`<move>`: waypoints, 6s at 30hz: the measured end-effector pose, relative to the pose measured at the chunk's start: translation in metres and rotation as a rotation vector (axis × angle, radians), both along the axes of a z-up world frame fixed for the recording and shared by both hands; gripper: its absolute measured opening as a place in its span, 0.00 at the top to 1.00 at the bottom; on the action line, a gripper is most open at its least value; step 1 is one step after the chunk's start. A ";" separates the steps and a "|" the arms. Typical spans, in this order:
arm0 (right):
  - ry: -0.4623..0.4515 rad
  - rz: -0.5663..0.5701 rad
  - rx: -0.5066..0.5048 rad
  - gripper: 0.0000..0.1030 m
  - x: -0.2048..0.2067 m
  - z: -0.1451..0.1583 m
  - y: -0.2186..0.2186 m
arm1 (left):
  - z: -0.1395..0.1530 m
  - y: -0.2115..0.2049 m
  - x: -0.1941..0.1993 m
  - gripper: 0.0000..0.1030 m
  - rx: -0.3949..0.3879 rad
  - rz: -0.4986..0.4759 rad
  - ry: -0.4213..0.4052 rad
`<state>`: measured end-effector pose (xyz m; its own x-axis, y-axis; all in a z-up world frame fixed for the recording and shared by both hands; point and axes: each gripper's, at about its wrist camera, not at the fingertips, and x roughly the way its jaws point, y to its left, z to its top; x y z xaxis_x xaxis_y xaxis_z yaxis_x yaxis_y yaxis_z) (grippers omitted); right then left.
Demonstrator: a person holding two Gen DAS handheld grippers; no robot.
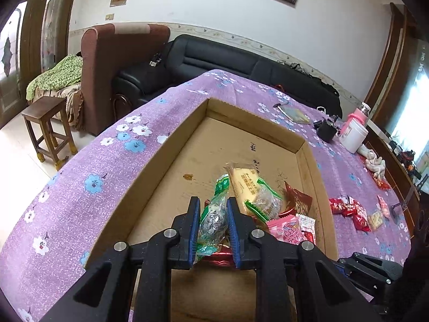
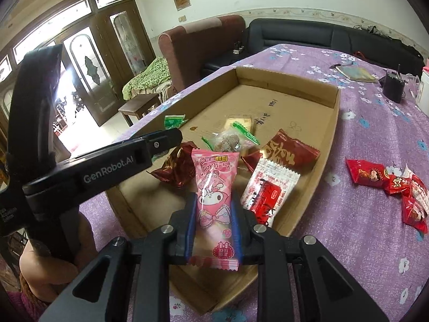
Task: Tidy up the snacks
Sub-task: 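Open the right gripper to drop the pink packet while left holds green snack, then open the left gripper to drop the green-wrapped snack into the box, then move both open grippers back to the red snack packets on the table, then grasp the red stick-shaped snack packet with the right gripper, then grasp the red cartoon-face snack packet with the left gripper, then carry both red packets over the cardboard box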
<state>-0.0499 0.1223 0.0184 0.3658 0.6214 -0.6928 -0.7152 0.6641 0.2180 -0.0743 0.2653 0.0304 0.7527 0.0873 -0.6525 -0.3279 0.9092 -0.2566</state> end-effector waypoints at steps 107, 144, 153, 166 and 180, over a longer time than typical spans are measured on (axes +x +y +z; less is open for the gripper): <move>0.281 -0.443 0.366 0.56 0.116 0.005 -0.256 | -0.019 -0.213 0.110 0.44 0.115 -0.481 0.258; 0.031 -0.384 -0.091 0.84 0.103 -0.002 -0.198 | -0.001 -0.209 0.087 0.49 0.172 -0.480 0.149; 0.036 -0.391 -0.060 0.84 0.097 0.003 -0.199 | -0.021 -0.212 0.098 0.69 0.216 -0.463 0.213; 0.024 -0.389 -0.014 0.84 0.093 0.009 -0.200 | -0.007 -0.206 0.091 0.81 0.213 -0.442 0.118; -0.004 -0.362 0.012 0.84 0.086 0.015 -0.195 | 0.005 -0.202 0.087 0.81 0.214 -0.409 0.057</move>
